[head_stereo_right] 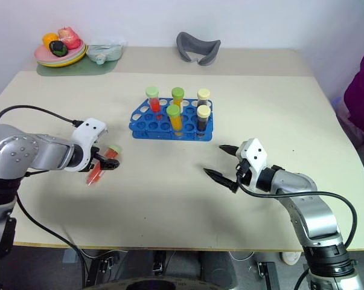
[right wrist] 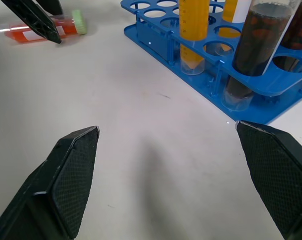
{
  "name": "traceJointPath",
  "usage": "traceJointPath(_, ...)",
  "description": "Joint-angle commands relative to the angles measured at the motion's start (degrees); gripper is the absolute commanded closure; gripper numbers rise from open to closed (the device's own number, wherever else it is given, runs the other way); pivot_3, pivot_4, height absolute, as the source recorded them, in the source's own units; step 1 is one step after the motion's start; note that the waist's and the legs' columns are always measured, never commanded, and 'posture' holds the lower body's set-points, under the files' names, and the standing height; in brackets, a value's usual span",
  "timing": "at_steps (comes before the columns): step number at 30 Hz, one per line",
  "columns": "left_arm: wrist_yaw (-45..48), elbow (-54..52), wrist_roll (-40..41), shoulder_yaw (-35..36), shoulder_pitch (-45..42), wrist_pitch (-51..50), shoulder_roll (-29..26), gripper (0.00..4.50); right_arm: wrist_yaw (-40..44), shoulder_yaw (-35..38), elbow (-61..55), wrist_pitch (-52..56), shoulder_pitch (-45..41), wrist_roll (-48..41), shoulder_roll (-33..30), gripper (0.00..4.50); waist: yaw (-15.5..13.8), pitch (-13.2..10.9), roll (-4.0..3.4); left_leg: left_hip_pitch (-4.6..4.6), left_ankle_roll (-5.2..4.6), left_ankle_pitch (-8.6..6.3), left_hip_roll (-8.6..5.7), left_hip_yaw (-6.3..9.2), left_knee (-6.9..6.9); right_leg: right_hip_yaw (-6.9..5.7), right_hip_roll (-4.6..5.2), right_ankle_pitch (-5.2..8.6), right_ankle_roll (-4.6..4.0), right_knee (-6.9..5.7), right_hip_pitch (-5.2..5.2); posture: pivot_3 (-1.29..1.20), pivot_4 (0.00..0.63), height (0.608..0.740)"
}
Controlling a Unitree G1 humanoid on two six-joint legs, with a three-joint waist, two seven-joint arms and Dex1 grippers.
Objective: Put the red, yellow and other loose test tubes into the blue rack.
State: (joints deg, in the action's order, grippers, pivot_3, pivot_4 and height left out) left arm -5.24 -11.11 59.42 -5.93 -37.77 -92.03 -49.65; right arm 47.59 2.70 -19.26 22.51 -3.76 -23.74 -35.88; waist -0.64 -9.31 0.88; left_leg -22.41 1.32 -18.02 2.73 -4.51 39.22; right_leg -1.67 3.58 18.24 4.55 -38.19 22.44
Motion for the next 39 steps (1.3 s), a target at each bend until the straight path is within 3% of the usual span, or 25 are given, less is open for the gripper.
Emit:
traceJointPath(1,-0.3,0.0,1.3,0.1,0.4,-0.5,-1.4,0.08,0.7,-0.2,-2.4,-1.3,-0.1,-0.5,0.0,0.00,0.0,0.0,0.00,0.00,0.00,0.00,0.00,0.00,0.00,0.00,0.00,0.00,0.00,0.00,0.00,0.00,0.150,0.735)
traceJointPath(7,0.2,1.1,1.6,-0.8,1.1,-0.5,-2.4,0.08,4.3,-2.0,-3.9,-4.5,1.9,0.7,-1.6,0.00,0.0,0.0,0.00,0.01,0.00,0.00,0.00,0.00,0.01,0.00,-0.01,0.00,0.00,0.00,-0.01,0.00,0.150,0.735)
traceJointPath(24,2.9,3.8,1.0,-3.4,-1.8,-0.5,-3.7,0.08,4.3,-4.5,-5.1,-6.2,3.0,1.6,-0.8,0.00,0.0,0.0,-0.02,0.02,0.00,0.00,-0.01,-0.01,0.01,0.00,-0.02,0.00,0.00,0.00,-0.01,0.00,0.150,0.735)
traceJointPath(27,3.0,3.9,0.7,-3.5,-1.9,-0.5,-3.6,0.84,4.1,-4.6,-5.2,-6.3,3.1,1.8,-0.6,0.00,0.0,0.0,-0.02,0.02,0.00,0.00,-0.01,-0.01,0.01,0.00,-0.02,0.00,0.00,0.00,-0.01,0.00,0.150,0.735)
traceJointPath(34,3.1,4.5,0.2,-3.8,-2.5,-0.5,-3.2,0.84,3.4,-5.1,-5.2,-6.4,3.3,2.2,-0.1,0.00,0.0,0.0,-0.03,0.02,0.00,0.00,-0.01,-0.01,0.01,0.00,-0.01,0.00,0.00,-0.01,-0.01,0.00,0.150,0.735)
traceJointPath(37,3.6,4.3,-0.4,-4.2,-3.1,-0.5,-3.1,1.67,3.1,-5.2,-5.1,-6.4,3.0,2.2,0.0,0.00,0.0,0.0,-0.02,0.02,0.00,0.00,-0.01,-0.01,0.01,0.00,-0.02,0.00,0.00,-0.01,-0.01,0.00,0.150,0.735)
traceJointPath(39,3.7,4.4,-1.0,-4.3,-3.4,-0.5,-2.9,2.64,2.9,-5.3,-5.2,-6.4,3.0,2.2,0.0,0.00,0.0,0.0,-0.02,0.02,0.00,0.00,-0.01,-0.02,0.02,0.00,-0.02,0.00,0.00,-0.01,-0.01,0.00,0.150,0.735)
